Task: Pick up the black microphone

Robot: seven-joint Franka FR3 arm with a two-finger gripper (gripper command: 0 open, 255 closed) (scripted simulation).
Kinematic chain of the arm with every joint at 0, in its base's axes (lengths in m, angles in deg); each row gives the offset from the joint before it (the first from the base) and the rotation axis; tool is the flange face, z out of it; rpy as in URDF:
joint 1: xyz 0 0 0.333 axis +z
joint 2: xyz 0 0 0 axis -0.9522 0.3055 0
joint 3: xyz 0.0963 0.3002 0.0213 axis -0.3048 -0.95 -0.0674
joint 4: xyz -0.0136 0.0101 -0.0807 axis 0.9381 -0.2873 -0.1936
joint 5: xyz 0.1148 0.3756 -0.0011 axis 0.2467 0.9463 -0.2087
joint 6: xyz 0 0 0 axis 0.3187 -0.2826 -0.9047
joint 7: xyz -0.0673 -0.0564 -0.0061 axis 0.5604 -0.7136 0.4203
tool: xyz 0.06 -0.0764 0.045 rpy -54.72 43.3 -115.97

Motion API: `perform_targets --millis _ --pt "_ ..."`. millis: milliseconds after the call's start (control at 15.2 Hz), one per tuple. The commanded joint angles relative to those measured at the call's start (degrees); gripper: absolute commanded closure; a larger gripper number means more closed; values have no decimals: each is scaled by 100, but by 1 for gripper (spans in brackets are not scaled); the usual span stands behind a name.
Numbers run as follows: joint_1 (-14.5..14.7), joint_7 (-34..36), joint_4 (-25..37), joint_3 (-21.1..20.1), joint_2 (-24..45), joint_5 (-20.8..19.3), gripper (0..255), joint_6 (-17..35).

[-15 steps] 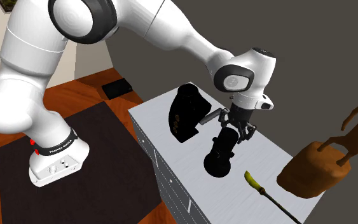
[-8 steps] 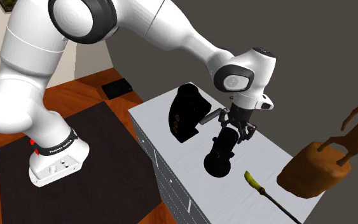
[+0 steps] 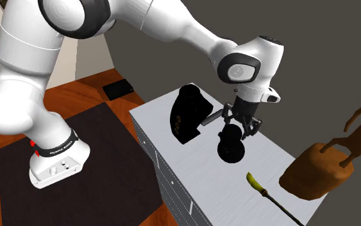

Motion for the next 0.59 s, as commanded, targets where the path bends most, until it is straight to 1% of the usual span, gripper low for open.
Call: perform_targets --millis 0,396,528 --pt "11 1 41 21 -84 -26 255 -116" --pt "35 3 188 71 -290 -92 255 -461" --pt "35 3 192 72 -295 -94 255 -470"
